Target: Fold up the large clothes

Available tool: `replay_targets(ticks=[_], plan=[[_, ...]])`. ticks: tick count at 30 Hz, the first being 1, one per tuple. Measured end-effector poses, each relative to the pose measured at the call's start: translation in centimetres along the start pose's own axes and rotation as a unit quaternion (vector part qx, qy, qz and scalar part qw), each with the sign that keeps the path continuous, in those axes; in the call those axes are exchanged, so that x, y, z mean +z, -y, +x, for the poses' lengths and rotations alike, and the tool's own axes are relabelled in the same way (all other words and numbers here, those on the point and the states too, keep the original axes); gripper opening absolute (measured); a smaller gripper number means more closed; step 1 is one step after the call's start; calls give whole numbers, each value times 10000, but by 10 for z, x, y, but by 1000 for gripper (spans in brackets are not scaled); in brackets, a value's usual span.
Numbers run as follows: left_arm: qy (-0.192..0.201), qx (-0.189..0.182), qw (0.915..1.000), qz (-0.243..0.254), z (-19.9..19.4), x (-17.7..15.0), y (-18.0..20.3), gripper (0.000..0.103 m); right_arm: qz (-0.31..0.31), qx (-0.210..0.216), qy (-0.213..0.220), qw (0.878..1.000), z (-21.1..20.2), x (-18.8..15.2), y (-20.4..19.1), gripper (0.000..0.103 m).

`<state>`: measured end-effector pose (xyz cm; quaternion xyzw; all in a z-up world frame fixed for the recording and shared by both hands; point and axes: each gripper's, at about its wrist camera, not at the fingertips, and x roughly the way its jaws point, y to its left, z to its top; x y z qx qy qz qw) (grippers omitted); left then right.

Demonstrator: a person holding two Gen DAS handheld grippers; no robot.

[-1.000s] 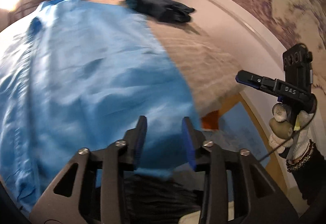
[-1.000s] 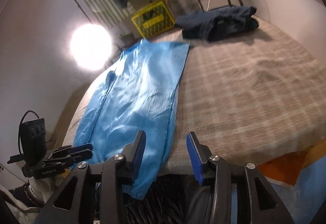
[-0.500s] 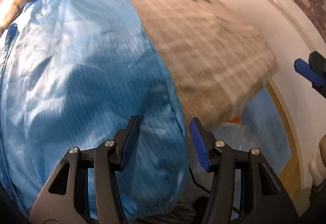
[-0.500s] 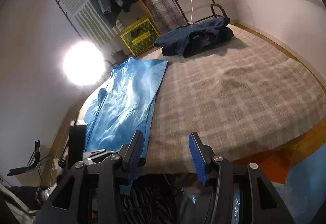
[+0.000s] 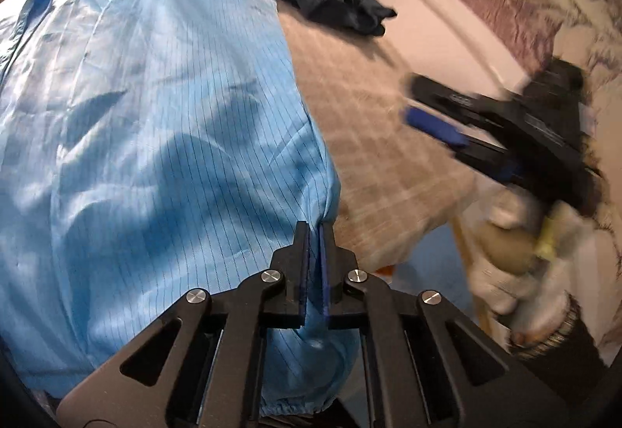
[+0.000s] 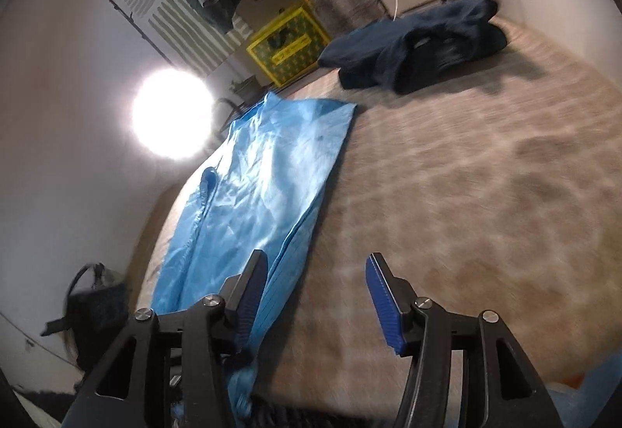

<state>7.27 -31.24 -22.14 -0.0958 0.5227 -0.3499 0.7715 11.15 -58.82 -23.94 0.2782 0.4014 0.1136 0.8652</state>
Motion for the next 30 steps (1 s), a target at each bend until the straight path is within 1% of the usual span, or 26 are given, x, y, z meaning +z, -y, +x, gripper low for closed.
replay_targets(ticks=[1,4,5,8,12,13,14,15,16,17,18,20,24,30], plan=[[23,-88,9999,-56,-4,1,-2,3,73,29,-31,10000,12,7,1,56],[52,-201,9997,-137,-12,3,-5,3,349,143,-129,9992,45,26,7,56],[51,-242,9995,-172,-13,4,-7,3,488,222,-191,9984,60,35,10,56],[60,-344,9990,-278,-16,6,-12,2,887,288,-288,9952,98,55,18,56],[83,-467,9982,-369,-20,9,-17,2,1223,341,-425,9910,143,72,17,55],[97,-506,9978,-408,-22,10,-20,2,1246,319,-464,9906,152,75,15,53],[104,-534,9976,-428,-23,10,-21,2,1243,243,-503,9907,161,79,11,43],[107,-574,9973,-457,-24,11,-23,2,1215,191,-531,9910,168,82,8,28],[110,-598,9970,-474,-27,9,-24,2,1189,107,-562,9913,174,85,5,22],[121,-634,9966,-514,-28,10,-27,2,1164,-17,-560,9916,179,88,1,11],[144,-664,9962,-548,-30,10,-29,2,1127,-96,-533,9922,181,91,-3,2],[170,-733,9953,-614,-33,12,-37,2,960,-289,-464,9939,182,96,-17,0],[258,-816,9934,-767,-42,6,-49,2,394,-600,-419,9965,180,107,-51,0],[402,-921,9898,-1012,-57,-7,-70,1,-408,-1001,-438,9932,182,111,-107,0]])
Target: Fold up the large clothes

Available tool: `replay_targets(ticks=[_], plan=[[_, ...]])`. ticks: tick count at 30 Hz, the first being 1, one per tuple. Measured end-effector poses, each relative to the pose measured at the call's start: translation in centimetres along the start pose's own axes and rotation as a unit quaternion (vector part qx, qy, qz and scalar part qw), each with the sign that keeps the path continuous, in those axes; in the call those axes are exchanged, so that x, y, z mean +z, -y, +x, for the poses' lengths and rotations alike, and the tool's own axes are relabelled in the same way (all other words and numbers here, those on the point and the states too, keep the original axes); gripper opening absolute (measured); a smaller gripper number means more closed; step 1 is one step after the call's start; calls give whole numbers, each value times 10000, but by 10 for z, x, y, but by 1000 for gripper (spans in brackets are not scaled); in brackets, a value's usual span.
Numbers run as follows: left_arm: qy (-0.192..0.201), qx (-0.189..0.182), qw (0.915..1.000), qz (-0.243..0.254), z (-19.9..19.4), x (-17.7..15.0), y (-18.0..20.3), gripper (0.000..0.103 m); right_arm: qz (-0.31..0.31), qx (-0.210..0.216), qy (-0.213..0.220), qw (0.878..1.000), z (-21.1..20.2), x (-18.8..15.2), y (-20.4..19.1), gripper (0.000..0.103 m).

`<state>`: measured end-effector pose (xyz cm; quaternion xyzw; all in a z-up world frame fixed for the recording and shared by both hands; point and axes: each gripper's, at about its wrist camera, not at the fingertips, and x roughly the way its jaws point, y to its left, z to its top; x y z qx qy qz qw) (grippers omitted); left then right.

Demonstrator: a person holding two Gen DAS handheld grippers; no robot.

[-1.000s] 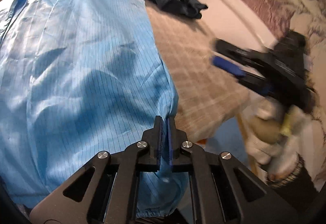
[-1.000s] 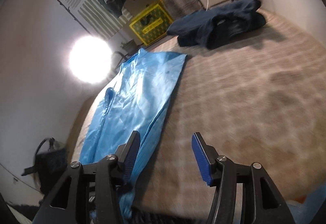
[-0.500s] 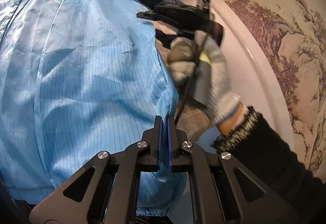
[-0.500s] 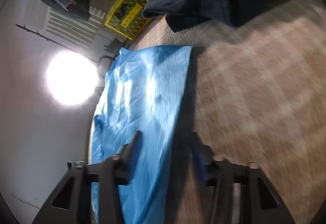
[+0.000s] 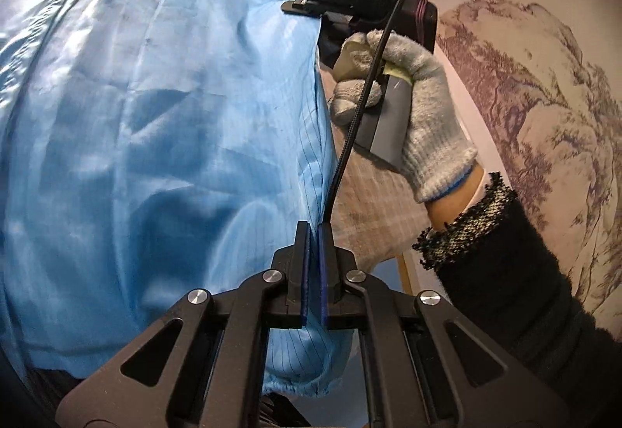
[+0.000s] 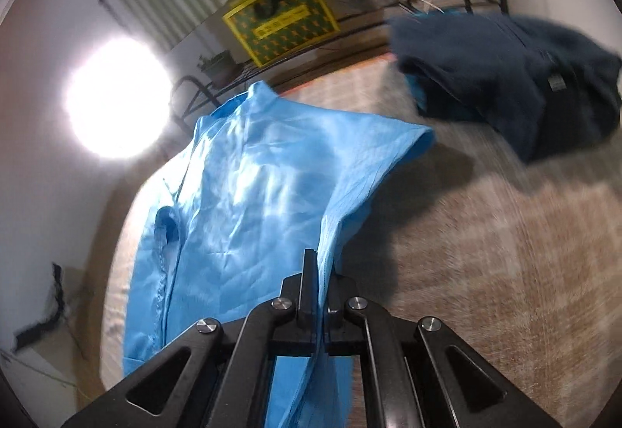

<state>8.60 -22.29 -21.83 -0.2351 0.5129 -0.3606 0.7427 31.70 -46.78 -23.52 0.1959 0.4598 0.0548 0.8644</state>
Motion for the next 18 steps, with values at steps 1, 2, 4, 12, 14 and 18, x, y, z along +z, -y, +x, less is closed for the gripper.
replay_targets(ticks=[1,2,4,12,14,18], plan=[[28,-18,10000,-39,-5,-2,-4,1,-178,-98,2,9998,-1,-1,-11,0],[56,-19,10000,-64,-7,-3,-4,1,-366,-180,-5,9992,-1,-1,-24,0],[118,-23,9998,-138,-15,-4,-11,1,-676,-286,-32,9973,0,-2,-46,0],[454,163,9975,-518,-58,-10,-55,1,-1788,-514,-199,9823,31,-12,-146,0],[481,228,9963,-682,-65,-12,-69,1,-2034,-572,-306,9770,48,-21,-170,0],[484,320,9926,-1067,-72,-14,-96,1,-2409,-818,-560,9655,90,-39,-205,0]])
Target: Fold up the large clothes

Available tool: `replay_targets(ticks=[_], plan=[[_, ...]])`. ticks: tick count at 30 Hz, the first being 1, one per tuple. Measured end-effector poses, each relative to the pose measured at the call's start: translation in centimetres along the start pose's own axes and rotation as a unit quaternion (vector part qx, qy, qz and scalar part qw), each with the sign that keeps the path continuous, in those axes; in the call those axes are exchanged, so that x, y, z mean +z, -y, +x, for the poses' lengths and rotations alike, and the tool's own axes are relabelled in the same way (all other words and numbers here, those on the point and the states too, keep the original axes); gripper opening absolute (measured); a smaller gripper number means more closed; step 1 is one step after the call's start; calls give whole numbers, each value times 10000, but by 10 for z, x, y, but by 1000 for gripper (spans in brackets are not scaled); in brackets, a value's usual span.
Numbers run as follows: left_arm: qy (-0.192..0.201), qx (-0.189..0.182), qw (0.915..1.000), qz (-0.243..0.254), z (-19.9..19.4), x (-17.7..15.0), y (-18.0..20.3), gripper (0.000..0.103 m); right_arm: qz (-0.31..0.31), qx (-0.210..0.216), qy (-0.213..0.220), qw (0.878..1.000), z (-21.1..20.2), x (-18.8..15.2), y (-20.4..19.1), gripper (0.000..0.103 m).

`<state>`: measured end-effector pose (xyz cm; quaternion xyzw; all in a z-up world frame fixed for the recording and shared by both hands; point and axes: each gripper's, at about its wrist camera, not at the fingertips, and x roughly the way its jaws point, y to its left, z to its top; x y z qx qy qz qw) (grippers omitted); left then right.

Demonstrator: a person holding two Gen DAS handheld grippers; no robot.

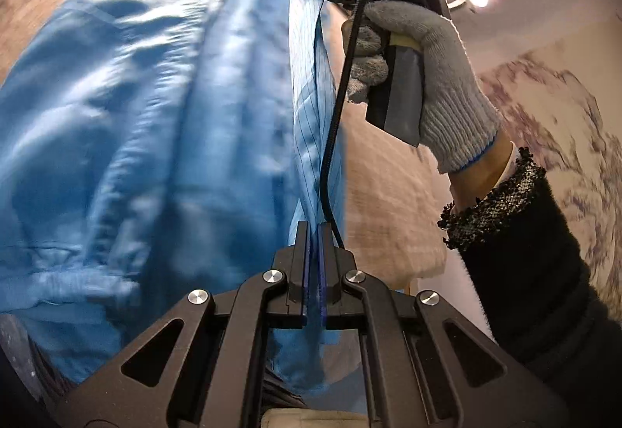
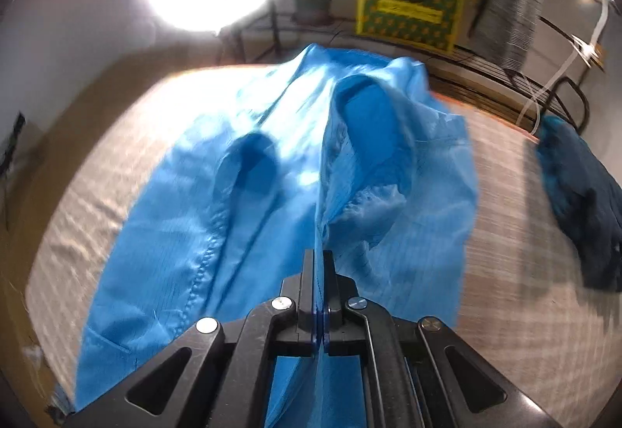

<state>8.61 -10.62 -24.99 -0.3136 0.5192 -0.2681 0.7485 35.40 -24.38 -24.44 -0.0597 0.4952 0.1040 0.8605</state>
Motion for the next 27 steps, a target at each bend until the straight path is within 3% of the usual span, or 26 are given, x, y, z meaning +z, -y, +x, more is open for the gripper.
replay_targets(ticks=[6,14,17,19,21,27], plan=[[34,86,9998,-197,-8,6,-22,1,-364,-240,-252,9987,38,2,-41,0],[243,187,9989,-342,-22,23,-40,0,61,-99,-183,9998,49,21,-36,0],[165,281,9987,-395,-20,23,-48,0,147,333,-275,9990,57,25,-36,2],[92,331,9986,-413,-18,18,-54,0,249,765,-309,9963,56,24,-35,13],[42,375,9985,-395,-15,15,-57,0,313,1081,-236,9934,46,22,-32,33],[-10,477,9986,-246,-9,7,-57,0,424,1495,185,9877,-26,4,-7,33]])
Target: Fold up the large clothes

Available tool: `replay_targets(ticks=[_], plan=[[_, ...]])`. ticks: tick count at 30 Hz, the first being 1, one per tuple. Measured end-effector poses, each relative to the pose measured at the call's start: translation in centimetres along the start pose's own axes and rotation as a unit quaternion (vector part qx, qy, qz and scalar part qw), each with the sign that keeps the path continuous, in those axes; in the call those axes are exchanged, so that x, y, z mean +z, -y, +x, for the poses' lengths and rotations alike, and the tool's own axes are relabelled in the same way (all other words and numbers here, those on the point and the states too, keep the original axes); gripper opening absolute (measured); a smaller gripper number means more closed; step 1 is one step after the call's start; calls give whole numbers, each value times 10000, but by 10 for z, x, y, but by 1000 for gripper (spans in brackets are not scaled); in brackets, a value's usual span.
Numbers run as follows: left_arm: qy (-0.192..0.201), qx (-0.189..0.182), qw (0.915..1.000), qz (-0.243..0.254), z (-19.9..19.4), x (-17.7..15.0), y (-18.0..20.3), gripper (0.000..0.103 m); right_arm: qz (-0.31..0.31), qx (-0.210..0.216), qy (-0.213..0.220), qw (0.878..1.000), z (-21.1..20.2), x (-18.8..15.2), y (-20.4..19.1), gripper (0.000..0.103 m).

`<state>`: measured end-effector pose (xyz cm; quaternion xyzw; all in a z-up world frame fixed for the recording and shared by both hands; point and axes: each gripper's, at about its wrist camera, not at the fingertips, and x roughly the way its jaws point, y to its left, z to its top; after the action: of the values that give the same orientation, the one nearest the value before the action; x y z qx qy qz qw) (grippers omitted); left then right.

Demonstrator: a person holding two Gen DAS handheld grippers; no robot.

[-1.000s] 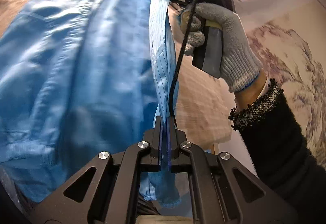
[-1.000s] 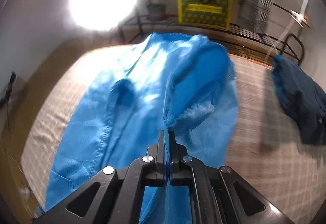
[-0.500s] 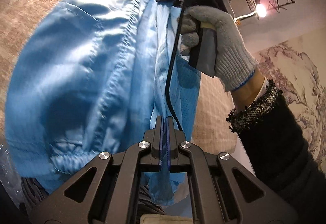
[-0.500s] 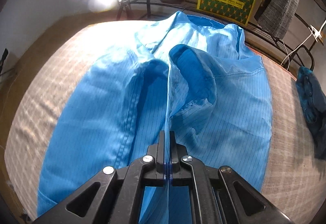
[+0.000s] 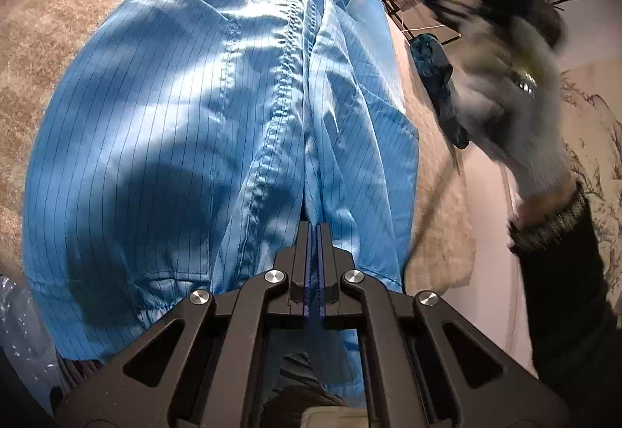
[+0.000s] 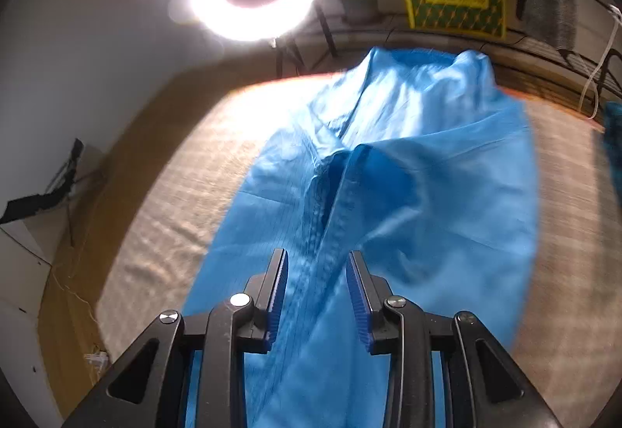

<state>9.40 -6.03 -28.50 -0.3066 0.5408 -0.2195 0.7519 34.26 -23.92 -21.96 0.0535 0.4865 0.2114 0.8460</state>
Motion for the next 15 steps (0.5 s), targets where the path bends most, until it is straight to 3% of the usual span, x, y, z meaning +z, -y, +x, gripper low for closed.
replay_targets(ticks=[3,8,14,15], plan=[[34,22,10000,82,1,-1,0,0,40,95,206,9997,-54,-29,6,34],[-22,117,9993,363,12,-5,10,0,250,-109,262,9993,-115,-94,24,34],[-10,227,9966,788,18,-13,26,0,827,-252,-117,9962,-135,-184,41,39],[6,223,9962,839,19,-14,29,0,937,-212,-187,9952,-134,-197,43,45]])
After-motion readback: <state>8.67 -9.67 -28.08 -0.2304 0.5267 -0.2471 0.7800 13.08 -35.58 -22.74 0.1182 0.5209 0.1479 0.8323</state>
